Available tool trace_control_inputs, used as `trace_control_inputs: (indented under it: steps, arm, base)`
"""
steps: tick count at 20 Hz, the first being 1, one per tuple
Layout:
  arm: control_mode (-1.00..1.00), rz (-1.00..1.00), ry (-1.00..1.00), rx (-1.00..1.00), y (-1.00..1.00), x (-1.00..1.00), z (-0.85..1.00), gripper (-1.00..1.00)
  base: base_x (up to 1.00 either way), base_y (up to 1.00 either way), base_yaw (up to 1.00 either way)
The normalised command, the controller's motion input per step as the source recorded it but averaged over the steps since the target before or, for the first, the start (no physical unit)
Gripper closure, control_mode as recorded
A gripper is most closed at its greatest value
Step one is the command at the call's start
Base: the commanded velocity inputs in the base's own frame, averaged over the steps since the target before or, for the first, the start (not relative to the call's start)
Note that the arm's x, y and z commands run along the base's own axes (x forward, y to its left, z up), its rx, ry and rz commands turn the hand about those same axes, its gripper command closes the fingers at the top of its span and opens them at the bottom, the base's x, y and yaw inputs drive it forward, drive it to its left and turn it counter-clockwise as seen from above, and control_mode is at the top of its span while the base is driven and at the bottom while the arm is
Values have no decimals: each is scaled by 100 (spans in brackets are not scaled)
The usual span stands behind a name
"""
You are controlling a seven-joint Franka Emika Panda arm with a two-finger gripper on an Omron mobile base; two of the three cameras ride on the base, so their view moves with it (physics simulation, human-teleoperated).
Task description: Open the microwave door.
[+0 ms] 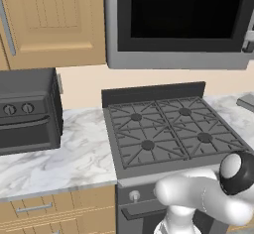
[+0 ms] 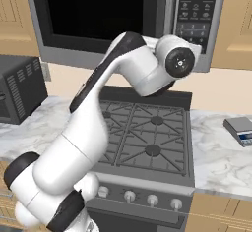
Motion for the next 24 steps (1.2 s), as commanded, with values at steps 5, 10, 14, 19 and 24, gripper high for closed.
trace_control_inputs:
  steps: [5,10,14,19,24]
  arm:
    - [-100,17,-8,0,-11,-100,0,100]
    - [-100,20,-7,0,-3,-100,0,-100]
    - [-100,19,-11,0,-4,-100,0,-100]
    - [-100,6,-29,0,-49,-89,11,-100]
    - [-100,1,-38,-22,-35,-19,-6,-100]
  base:
    - [0,0,0]
    - [0,0,0]
    - [0,0,0]
    - [0,0,0]
    - [0,0,0]
